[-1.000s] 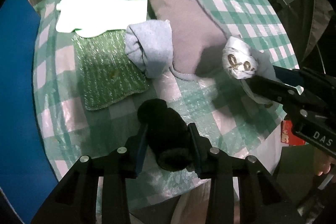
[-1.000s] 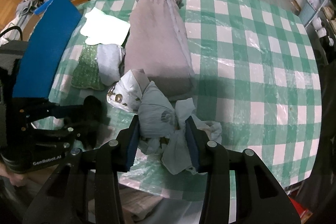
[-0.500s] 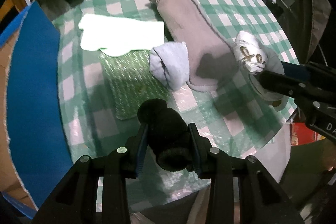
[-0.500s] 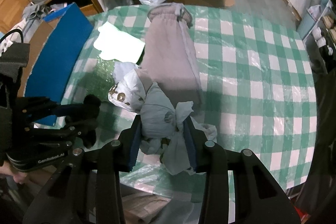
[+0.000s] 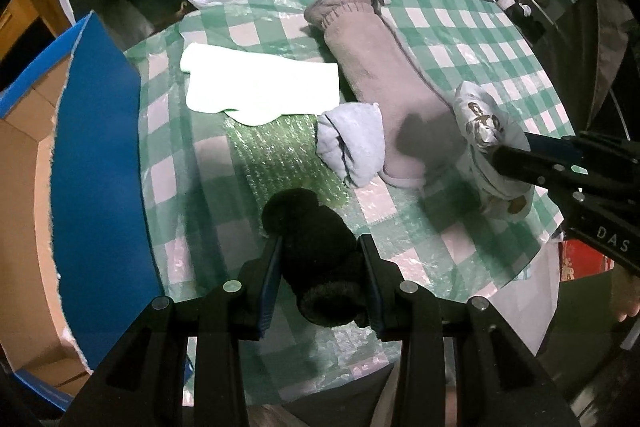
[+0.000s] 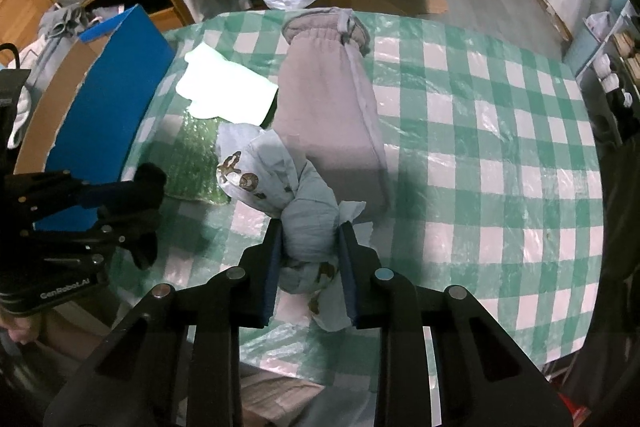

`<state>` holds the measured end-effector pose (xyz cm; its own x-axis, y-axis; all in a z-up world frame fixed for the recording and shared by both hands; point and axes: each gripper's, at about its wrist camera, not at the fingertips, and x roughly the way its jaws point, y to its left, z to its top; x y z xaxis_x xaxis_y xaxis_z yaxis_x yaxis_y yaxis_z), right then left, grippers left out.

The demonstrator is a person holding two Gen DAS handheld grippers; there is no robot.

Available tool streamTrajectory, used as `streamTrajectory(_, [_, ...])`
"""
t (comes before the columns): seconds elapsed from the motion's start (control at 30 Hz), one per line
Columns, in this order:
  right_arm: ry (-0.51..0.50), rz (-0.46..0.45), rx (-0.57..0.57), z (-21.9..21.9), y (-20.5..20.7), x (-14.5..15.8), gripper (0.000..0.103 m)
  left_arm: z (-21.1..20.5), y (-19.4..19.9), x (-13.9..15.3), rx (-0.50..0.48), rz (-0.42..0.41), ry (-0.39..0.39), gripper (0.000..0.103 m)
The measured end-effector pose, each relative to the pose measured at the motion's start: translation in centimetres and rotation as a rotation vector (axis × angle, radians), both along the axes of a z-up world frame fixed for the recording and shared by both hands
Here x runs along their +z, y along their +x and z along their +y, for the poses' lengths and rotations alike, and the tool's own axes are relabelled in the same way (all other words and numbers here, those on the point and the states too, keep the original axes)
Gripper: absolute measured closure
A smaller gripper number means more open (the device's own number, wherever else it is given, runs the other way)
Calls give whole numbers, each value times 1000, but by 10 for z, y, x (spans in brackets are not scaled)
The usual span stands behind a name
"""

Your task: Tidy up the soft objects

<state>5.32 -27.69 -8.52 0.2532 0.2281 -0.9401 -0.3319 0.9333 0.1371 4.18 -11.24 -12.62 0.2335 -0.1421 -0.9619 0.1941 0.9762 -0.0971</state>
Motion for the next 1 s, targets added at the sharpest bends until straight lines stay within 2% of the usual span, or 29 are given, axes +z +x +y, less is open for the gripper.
streamTrajectory(0.37, [25,-50,30,14,-2,21,79,11,-3,23,-17,-73,34,65])
streamTrajectory(1.0, [62,-113,93,53,-3,53,79,49,-11,61,23,-153,14,65])
